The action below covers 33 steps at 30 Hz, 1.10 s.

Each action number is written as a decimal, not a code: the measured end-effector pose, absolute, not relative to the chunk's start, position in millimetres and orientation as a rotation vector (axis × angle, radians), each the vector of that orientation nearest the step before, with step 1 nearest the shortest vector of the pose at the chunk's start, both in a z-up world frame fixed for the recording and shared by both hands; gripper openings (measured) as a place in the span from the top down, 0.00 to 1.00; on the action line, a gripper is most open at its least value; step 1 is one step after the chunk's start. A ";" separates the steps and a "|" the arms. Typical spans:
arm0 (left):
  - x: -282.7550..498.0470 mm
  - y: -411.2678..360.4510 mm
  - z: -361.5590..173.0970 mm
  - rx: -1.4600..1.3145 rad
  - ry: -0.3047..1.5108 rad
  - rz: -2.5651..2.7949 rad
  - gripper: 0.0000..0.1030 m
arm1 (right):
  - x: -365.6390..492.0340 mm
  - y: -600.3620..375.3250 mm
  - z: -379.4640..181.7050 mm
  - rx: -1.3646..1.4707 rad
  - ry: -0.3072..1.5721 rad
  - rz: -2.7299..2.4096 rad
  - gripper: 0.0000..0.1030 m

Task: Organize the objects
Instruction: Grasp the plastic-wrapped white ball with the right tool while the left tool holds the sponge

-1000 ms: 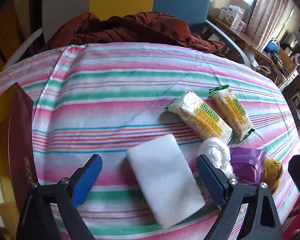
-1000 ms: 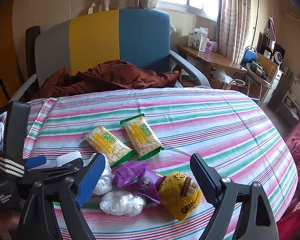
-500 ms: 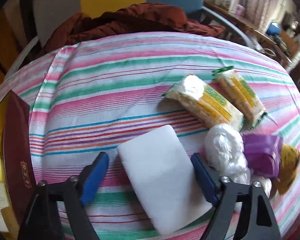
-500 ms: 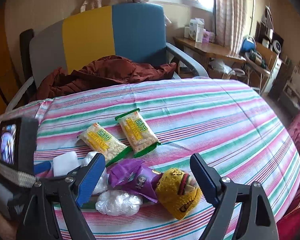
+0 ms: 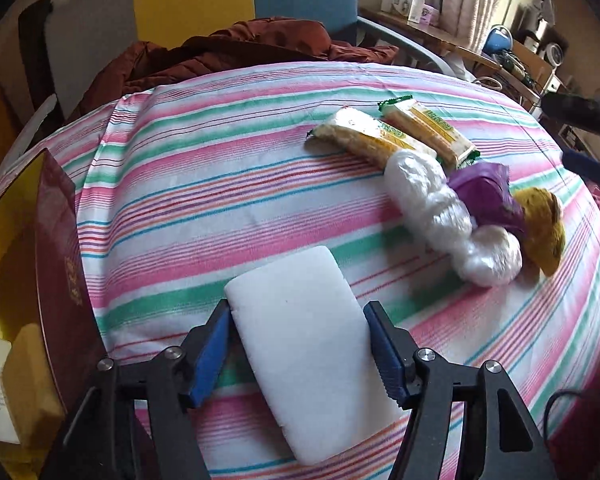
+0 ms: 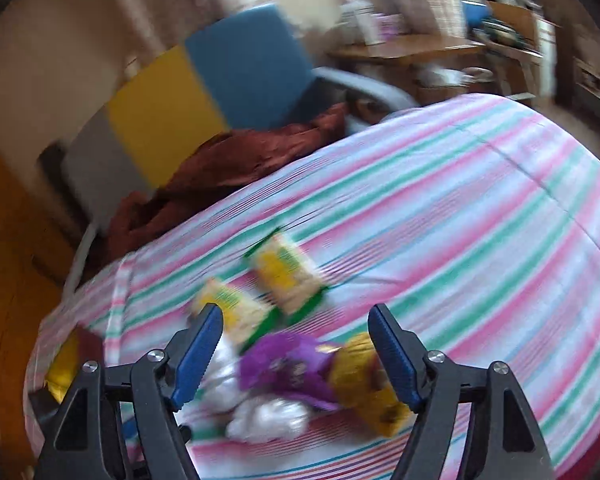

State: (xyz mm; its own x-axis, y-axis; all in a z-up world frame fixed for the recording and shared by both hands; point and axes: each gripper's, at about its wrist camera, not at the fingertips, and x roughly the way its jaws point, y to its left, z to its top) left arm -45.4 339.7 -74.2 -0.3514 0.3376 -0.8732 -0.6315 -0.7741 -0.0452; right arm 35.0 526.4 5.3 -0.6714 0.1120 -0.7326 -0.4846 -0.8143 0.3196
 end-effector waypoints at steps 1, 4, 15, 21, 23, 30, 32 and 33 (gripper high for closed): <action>-43.5 337.5 -74.2 -1.276 0.402 2.145 0.36 | 29.9 516.6 6.0 -1.070 0.662 2.525 0.27; -41.4 332.3 -74.9 -1.242 0.398 2.152 0.36 | 17.2 491.1 4.9 -1.132 0.531 2.597 0.27; -37.8 328.5 -77.0 -1.173 0.382 2.167 0.35 | -35.1 443.8 -32.2 -1.352 0.098 2.579 0.35; -37.1 329.1 -78.8 -1.141 0.393 2.178 0.33 | -47.8 446.5 -64.8 -1.560 0.103 2.520 0.66; -38.9 328.8 -78.8 -1.134 0.389 2.180 0.34 | -41.9 454.3 -55.3 -1.511 0.185 2.564 0.66; -26.5 319.8 -53.8 -1.102 0.326 2.150 0.38 | -27.3 479.1 -29.7 -1.357 0.469 2.666 0.66; -19.1 314.9 -40.9 -1.069 0.318 2.141 0.37 | -27.9 478.3 -27.5 -1.341 0.462 2.676 0.66; -16.3 310.8 -34.3 -1.059 0.308 2.139 0.37 | -27.0 476.1 -25.2 -1.327 0.452 2.690 0.66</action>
State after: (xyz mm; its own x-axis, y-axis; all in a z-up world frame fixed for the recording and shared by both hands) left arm -16.3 310.8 -34.3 -0.4045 0.4980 -0.7671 -0.6940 -0.7134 -0.0973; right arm -27.0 476.1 -25.2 -0.6122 -0.0341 -0.7900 -0.2260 -0.9498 0.2162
